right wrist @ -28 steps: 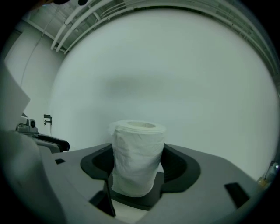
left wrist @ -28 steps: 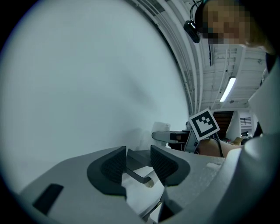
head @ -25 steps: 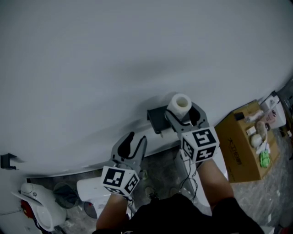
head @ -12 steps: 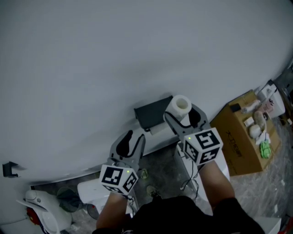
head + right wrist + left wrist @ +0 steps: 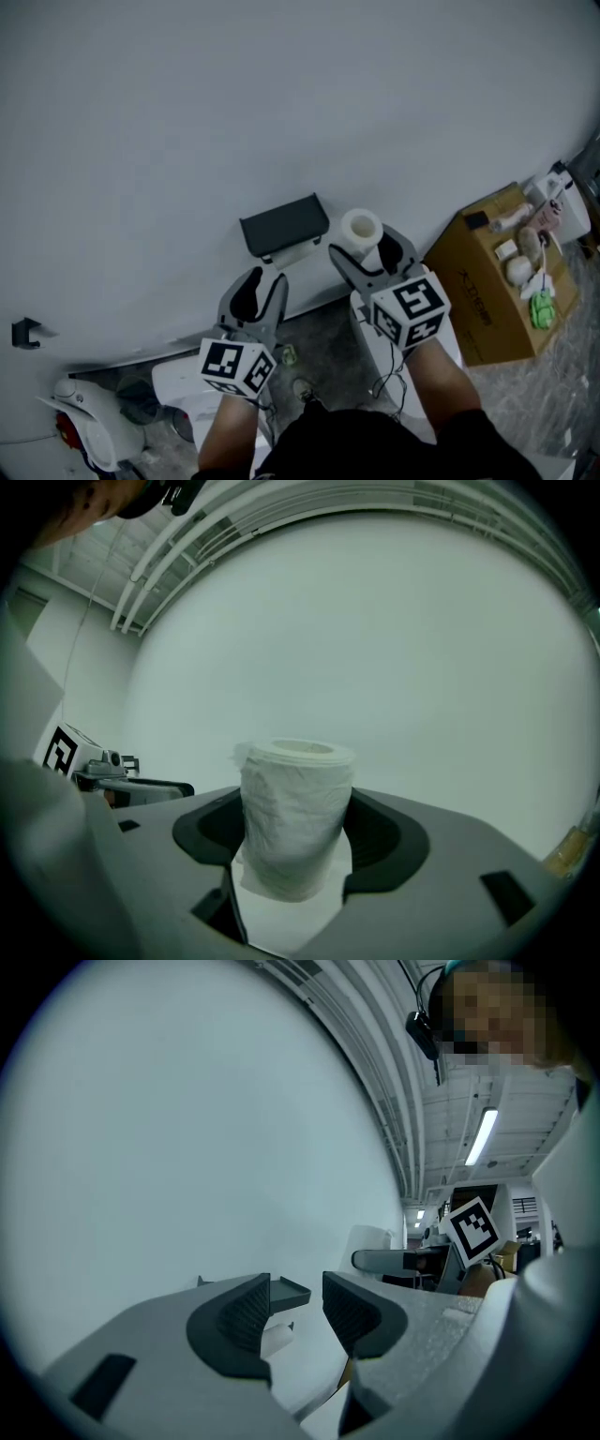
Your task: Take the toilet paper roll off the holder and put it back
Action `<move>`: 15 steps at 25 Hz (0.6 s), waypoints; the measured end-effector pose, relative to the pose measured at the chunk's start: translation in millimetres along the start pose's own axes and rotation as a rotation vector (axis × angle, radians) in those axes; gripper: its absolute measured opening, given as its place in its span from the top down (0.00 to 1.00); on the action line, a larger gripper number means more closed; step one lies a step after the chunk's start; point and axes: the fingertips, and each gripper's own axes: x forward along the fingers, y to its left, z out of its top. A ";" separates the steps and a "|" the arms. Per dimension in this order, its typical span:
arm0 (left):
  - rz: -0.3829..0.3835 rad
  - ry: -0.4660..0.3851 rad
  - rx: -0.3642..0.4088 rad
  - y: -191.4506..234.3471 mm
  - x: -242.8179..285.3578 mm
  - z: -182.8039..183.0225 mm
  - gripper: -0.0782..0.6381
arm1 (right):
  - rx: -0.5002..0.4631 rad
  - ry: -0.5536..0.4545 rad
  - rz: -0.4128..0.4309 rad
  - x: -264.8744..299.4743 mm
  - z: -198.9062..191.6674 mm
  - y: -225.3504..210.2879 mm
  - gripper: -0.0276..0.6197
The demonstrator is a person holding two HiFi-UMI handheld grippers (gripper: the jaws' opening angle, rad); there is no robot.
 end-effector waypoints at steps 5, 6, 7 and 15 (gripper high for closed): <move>0.039 0.010 0.013 -49.9 -3.6 -8.3 0.66 | 0.018 0.005 0.058 -41.5 -10.8 -12.0 0.48; 0.048 0.011 0.014 -59.7 -4.5 -10.6 0.66 | 0.018 0.005 0.070 -50.2 -12.6 -14.3 0.48; 0.056 0.012 0.016 -69.7 -5.7 -12.9 0.66 | 0.018 0.006 0.080 -58.8 -14.3 -16.4 0.48; 0.130 0.034 0.021 -147.9 -44.0 -28.5 0.66 | 0.023 0.013 0.165 -130.8 -28.3 -14.3 0.48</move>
